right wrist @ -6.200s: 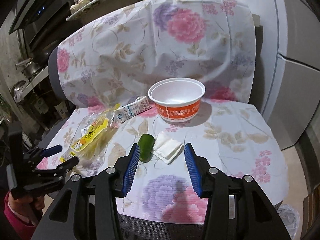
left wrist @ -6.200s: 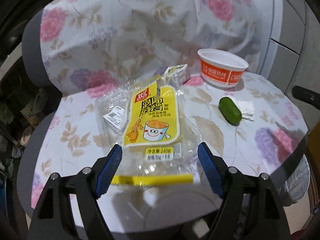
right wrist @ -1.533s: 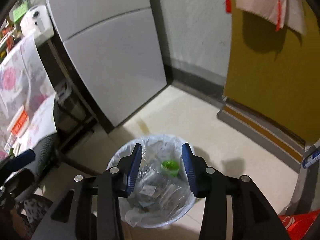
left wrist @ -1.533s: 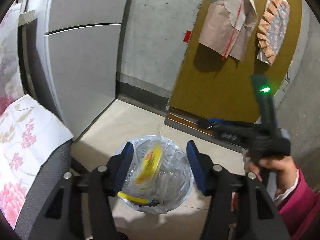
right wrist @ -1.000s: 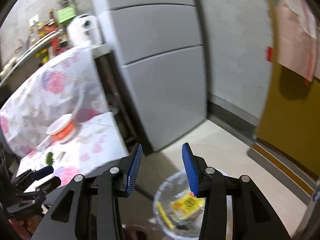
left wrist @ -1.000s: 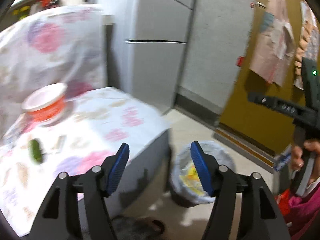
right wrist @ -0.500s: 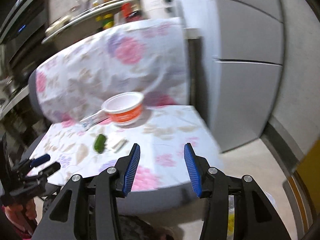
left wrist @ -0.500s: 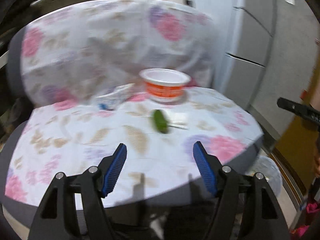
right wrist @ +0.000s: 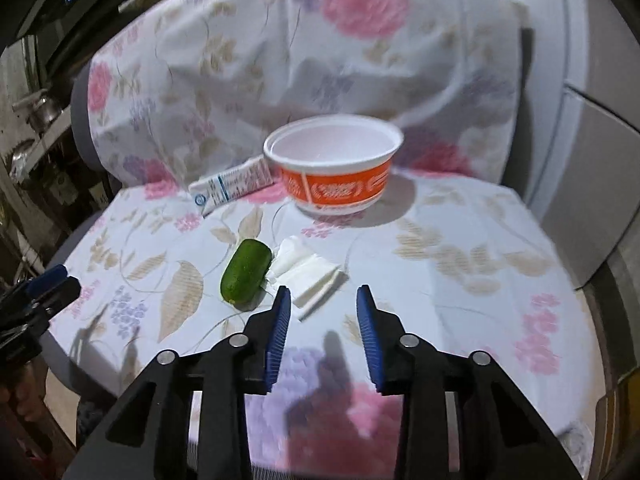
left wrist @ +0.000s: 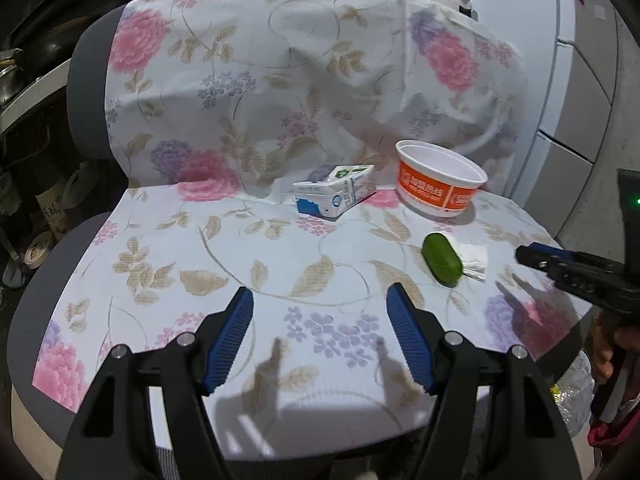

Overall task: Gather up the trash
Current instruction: 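Grasp the white tissue with the right tool while the left tool grasps the green cucumber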

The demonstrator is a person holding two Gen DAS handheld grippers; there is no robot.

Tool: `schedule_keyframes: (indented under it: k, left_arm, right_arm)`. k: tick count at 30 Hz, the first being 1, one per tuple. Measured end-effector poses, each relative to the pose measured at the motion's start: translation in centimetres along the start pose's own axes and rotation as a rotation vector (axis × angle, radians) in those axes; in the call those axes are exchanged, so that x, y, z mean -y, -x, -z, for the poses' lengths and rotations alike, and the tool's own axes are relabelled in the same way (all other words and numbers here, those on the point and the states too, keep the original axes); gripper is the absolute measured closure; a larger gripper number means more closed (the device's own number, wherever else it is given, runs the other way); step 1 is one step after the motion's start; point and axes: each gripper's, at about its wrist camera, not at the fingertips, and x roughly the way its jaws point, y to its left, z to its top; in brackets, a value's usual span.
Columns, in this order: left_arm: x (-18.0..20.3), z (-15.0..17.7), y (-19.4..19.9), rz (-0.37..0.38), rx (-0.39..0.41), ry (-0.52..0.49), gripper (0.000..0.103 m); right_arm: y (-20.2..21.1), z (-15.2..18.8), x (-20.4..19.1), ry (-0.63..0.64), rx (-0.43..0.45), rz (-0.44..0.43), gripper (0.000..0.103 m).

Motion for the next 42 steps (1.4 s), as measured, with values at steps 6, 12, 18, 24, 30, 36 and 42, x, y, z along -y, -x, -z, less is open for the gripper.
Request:
schedule_keyframes:
  k: [6,12,18,24,30,36,42]
  left_arm:
    - [0.2,-0.2,-1.7,0.001,-0.024,-0.003,0.036]
    - [0.6,0.0,-2.4,0.014,-0.041,-0.005,0.036]
    - [1.4,-0.2,-2.1,0.025,-0.041,-0.020,0.036]
    - [3.2,-0.7,-1.5,0.048,-0.034,-0.052,0.036]
    - [6.5,-1.2,-2.0,0.102,-0.045,-0.094,0.036]
    - [9.5,-2.4,-4.2,0.155,-0.070,-0.081,0.036]
    - [12.7,-3.3,-8.1,0.097,-0.124,-0.110,0.050]
  right_arm:
    - [-4.0,-0.9,0.0,-0.030,-0.055,-0.009,0.068]
    - [-7.0,-0.8,-0.1,-0.043,-0.119,0.020,0.064]
    - [-6.3,-0.8,-0.7,-0.030,-0.081,-0.010,0.096]
    - [-0.9,-1.9,-0.4,-0.019,0.064,-0.019,0.098]
    - [4.3,-1.9,1.6,-0.020,0.161,0.039,0.098]
    - [7.6,-0.7,4.1,-0.056,0.218,0.095,0.098]
    - [8.6,0.2,6.5,-0.102,0.233,0.124,0.098]
